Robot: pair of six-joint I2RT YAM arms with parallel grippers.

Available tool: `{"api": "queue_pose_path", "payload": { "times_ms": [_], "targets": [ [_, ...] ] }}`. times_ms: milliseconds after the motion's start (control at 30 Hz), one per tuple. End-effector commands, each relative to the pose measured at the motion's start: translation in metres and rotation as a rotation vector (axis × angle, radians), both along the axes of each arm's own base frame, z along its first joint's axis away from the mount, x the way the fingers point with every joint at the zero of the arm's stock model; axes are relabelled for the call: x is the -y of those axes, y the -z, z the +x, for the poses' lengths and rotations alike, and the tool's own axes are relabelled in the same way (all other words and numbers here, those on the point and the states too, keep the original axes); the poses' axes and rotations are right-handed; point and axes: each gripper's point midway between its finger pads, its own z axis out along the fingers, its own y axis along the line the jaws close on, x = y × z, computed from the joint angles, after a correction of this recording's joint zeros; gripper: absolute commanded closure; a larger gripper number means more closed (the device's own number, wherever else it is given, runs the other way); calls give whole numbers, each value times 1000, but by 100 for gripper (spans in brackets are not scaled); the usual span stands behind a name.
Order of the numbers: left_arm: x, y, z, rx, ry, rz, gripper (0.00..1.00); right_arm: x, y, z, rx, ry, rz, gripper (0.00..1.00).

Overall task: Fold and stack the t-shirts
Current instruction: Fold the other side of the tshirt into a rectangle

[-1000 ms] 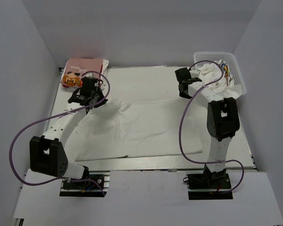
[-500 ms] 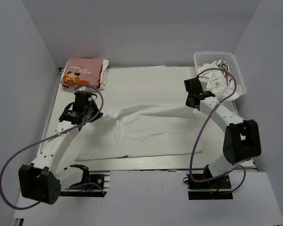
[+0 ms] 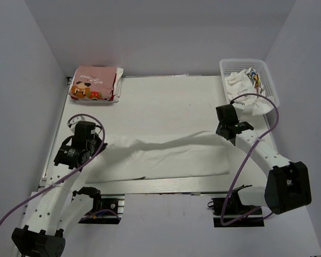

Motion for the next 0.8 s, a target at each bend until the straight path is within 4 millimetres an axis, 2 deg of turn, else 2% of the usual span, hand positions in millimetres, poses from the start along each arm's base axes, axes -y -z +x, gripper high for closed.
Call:
{"api": "queue_pose_path", "payload": {
  "times_ms": [0,200,233,267,300,333,367,400,433,467,500,533,567,600,633,667,700,733,767],
  "targets": [
    [-10,18,-19,-57,-58,12,100,0,5,-4,16,19,22,100],
    [3,38,-38,-142,-36,-64,100,9,31,-24,-54,112,30,100],
    [7,40,-43,-166,-27,-88,85,11,36,-28,-68,124,28,95],
    [8,43,-49,-191,-23,-90,80,16,42,-35,-92,146,11,75],
    [5,43,-59,-238,-26,-78,73,19,44,-40,-102,179,9,64],
    [4,42,-63,-256,-36,-80,25,21,47,-43,-113,183,1,52],
    [3,41,-66,-263,-29,-72,1,24,45,-42,-103,194,-4,39],
    [3,33,-66,-245,-18,-70,1,25,41,-41,-93,196,-14,37],
    [1,31,-66,-242,-24,-63,1,23,26,-32,-61,187,-3,34],
    [0,24,-63,-220,-23,-51,1,19,19,-28,-45,175,2,30],
    [0,19,-60,-194,-22,-58,1,10,13,-23,-25,146,47,25],
    [2,15,-53,-166,-13,-59,1,3,0,-14,-2,93,56,19],
    [3,14,-48,-150,-6,-58,1,-4,-4,-11,7,49,74,10],
    [6,9,-41,-119,2,-72,1,-29,-17,-2,55,-52,176,10],
    [9,8,-28,-82,4,-81,1,-38,-20,0,65,-143,170,10],
    [12,14,-21,-90,19,-80,1,-47,-18,-1,70,-201,189,10],
    [17,13,-13,-72,40,-87,1,-75,-26,0,113,-330,289,10],
    [20,18,-6,-72,55,-88,1,-92,-39,5,180,-414,300,10],
    [23,14,10,-35,63,-95,1,-106,-50,9,235,-490,306,10]
  ]
}}
